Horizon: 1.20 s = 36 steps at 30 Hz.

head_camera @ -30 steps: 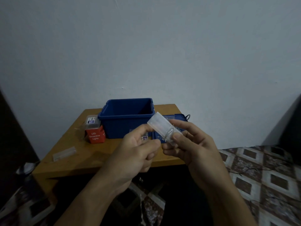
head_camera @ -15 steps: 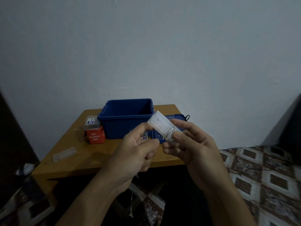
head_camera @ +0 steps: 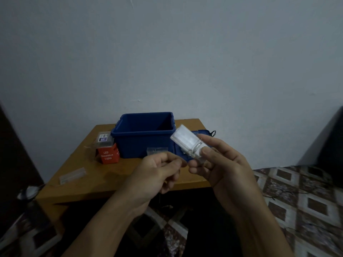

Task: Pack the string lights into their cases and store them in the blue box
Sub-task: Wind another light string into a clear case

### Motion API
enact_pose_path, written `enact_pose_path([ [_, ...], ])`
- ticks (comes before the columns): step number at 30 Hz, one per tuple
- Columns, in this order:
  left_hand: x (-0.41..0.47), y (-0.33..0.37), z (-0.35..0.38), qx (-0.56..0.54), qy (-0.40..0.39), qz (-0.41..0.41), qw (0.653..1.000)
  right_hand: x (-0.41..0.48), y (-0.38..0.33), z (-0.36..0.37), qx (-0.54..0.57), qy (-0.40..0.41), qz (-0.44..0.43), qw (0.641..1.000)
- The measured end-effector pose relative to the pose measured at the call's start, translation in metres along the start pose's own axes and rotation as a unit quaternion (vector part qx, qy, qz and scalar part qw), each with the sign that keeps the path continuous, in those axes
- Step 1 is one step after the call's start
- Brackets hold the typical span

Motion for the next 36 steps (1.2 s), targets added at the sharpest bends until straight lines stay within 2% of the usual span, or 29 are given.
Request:
enact_pose_path([
  [5, 0.003, -0.001, -0.002, 0.027, -0.029, -0.011, 0.999, -0.001, -0.001, 0.001, 0.0, -0.021, 0.018, 1.0],
  [9, 0.007, 0.0, -0.006, 0.043, -0.022, -0.025, 0.999, -0.003, -0.003, 0.001, 0.008, -0.082, 0.043, 0.996],
  [16, 0.016, 0.022, -0.025, 0.043, -0.063, -0.023, 0.997, -0.004, -0.003, -0.006, -0.077, -0.14, 0.076, 0.984],
  [18, 0.018, 0.032, -0.032, 0.077, -0.084, -0.012, 0.993, -0.006, -0.003, -0.007, -0.121, -0.147, 0.079, 0.979],
  [22, 0.018, 0.049, -0.038, 0.163, -0.089, 0.007, 0.982, -0.008, -0.005, -0.006, -0.246, -0.136, 0.056, 0.958],
  [27, 0.013, 0.061, -0.031, 0.306, -0.013, 0.055, 0.95, -0.006, -0.003, -0.005, -0.359, -0.086, 0.002, 0.929],
  [33, -0.005, 0.061, -0.019, 0.324, 0.028, 0.107, 0.94, -0.003, 0.004, -0.007, -0.389, -0.043, -0.082, 0.916],
  [36, -0.015, 0.055, -0.012, 0.278, 0.039, 0.135, 0.95, -0.003, 0.006, -0.007, -0.386, -0.031, -0.126, 0.914],
])
Point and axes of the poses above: each hand's wrist, its own x-axis towards the middle knuckle, its own z-axis out of the palm, y = z × x, the point moved 1 cm from there along x, towards the middle knuckle, and after that the axes turned 10 degrees about x, right-handed, at the moved point
